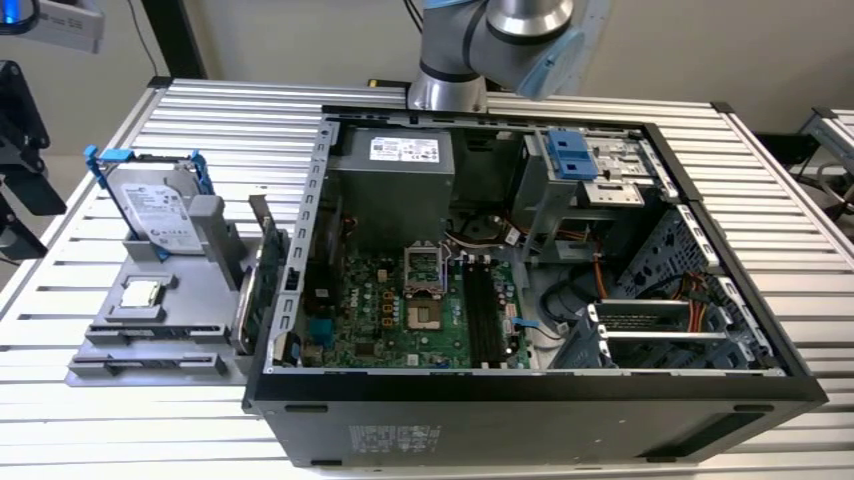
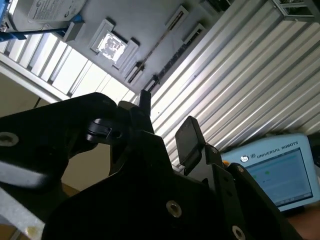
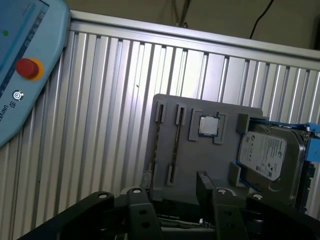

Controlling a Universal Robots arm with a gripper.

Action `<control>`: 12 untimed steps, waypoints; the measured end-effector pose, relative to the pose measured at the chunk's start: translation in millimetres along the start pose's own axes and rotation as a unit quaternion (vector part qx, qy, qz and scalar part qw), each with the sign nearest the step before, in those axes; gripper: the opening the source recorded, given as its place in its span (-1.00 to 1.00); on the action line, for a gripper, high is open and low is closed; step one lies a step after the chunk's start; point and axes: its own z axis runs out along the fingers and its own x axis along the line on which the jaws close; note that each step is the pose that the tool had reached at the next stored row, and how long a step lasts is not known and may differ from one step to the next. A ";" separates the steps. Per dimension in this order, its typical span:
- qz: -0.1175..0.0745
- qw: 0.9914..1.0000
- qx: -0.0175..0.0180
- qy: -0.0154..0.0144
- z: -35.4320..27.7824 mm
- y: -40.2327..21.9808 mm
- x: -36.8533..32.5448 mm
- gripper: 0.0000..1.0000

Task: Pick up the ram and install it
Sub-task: 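Pick up the ram and move it above insertion slot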

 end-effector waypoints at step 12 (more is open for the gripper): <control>0.027 1.000 0.001 -0.001 4.7 -0.9 -7.2 1.00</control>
